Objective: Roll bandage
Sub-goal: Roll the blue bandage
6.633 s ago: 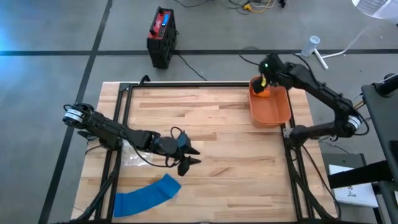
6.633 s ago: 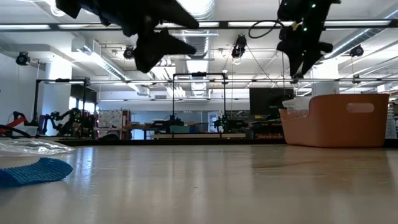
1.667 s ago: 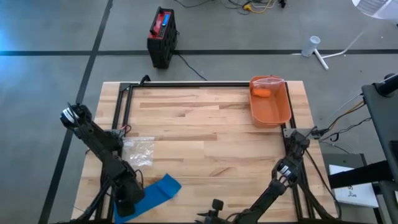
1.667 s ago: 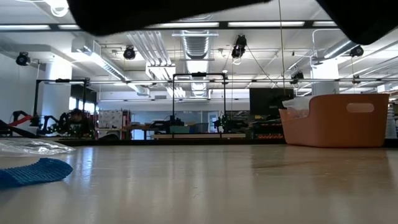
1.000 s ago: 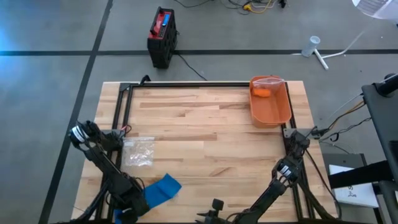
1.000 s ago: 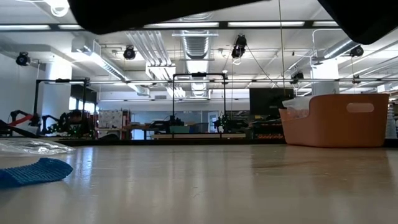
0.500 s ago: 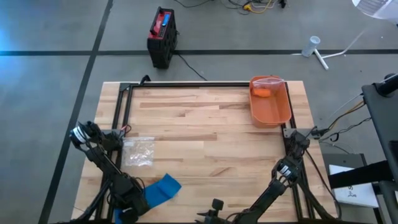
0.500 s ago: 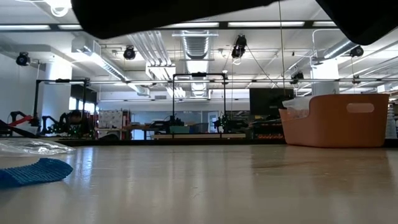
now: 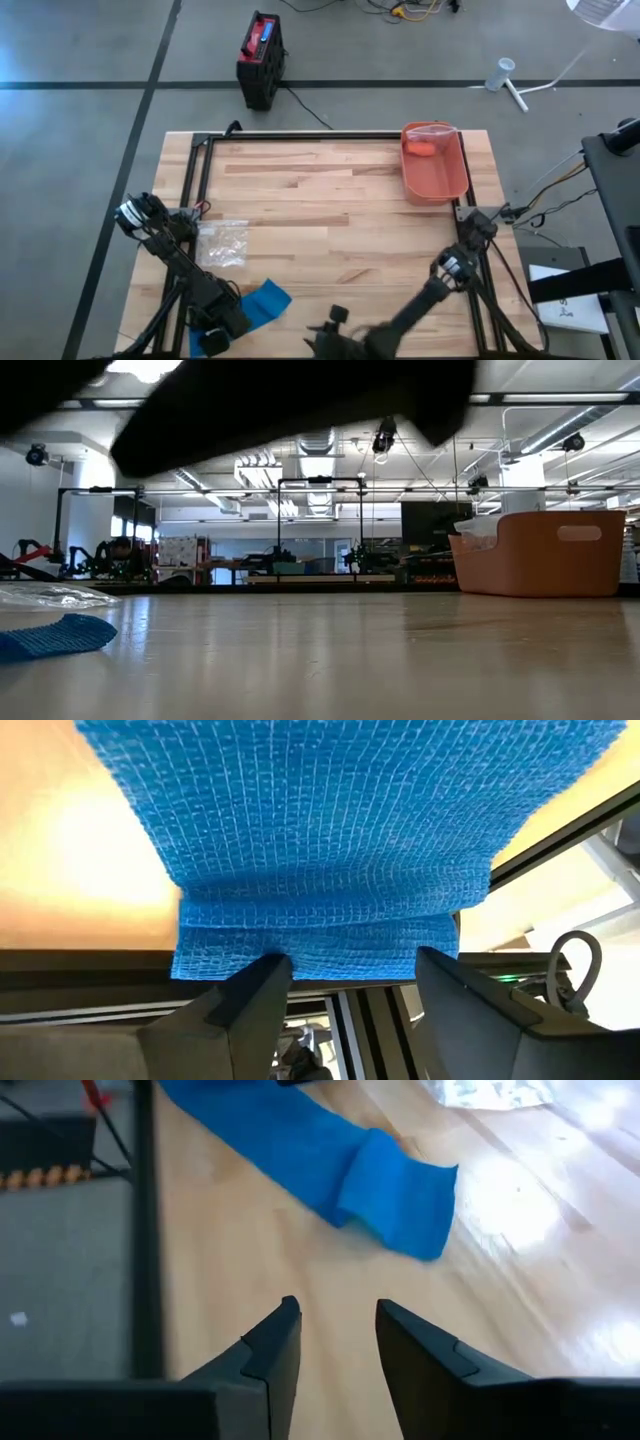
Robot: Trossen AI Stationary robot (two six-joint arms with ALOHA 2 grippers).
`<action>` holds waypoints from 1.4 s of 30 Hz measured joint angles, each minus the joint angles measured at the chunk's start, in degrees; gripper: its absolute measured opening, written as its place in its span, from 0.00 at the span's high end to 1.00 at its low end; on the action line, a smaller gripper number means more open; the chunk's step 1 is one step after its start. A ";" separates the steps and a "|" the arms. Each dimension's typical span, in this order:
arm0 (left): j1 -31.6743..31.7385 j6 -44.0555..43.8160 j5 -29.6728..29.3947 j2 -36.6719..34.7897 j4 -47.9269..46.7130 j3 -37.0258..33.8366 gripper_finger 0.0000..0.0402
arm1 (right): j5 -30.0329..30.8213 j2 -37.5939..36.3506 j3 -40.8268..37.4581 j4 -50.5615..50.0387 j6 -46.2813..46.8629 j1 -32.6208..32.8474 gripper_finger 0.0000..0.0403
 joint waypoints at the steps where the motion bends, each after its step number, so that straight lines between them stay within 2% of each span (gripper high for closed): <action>1: 0.02 -0.06 -0.01 0.00 -0.02 0.01 0.46 | -1.63 0.01 0.00 0.30 -1.61 -1.42 0.68; 3: 0.02 -0.34 -0.04 0.00 -0.06 0.00 0.46 | -4.72 0.01 -0.04 1.80 -5.71 -4.32 0.66; 7: -0.04 -0.47 -0.12 -0.02 -0.06 -0.02 0.46 | -10.98 0.13 -1.00 12.07 -14.21 -9.74 0.63; 10: -0.13 -0.49 -0.42 -0.31 -0.08 -0.04 0.46 | -11.88 0.44 -1.44 16.53 -19.13 -12.61 0.62; 16: -0.50 -0.51 -1.74 -1.35 -0.15 -0.08 0.46 | -13.65 1.27 -2.62 16.45 -19.72 -16.83 0.63; 20: -0.55 -0.92 -2.26 -1.72 -0.18 -0.08 0.46 | -15.09 4.01 -2.91 16.55 -21.66 -17.06 0.63; 23: -0.66 -1.16 -2.31 -1.73 -0.19 -0.08 0.46 | -14.19 5.79 -2.66 15.27 -18.97 -17.03 0.63; 26: -1.21 -2.19 -2.44 -1.76 -0.09 -0.08 0.46 | -10.88 5.45 -2.45 7.23 -12.75 -17.20 0.62; 31: -1.98 -2.21 -2.18 -2.15 -0.19 0.07 0.46 | -6.05 2.59 -2.56 -17.08 -4.44 -16.67 0.60; 36: -2.01 -0.46 -6.99 -3.40 -0.72 1.09 0.46 | -4.76 1.35 -2.80 -38.87 4.16 -14.06 0.59; 39: -1.53 0.99 -11.88 -3.67 -0.46 1.79 0.46 | -5.92 1.28 -3.52 -45.95 11.21 -11.91 0.59; 42: -0.88 1.27 -15.66 -3.56 -0.39 2.41 0.46 | -6.95 0.69 -5.24 -47.22 14.28 -9.84 0.59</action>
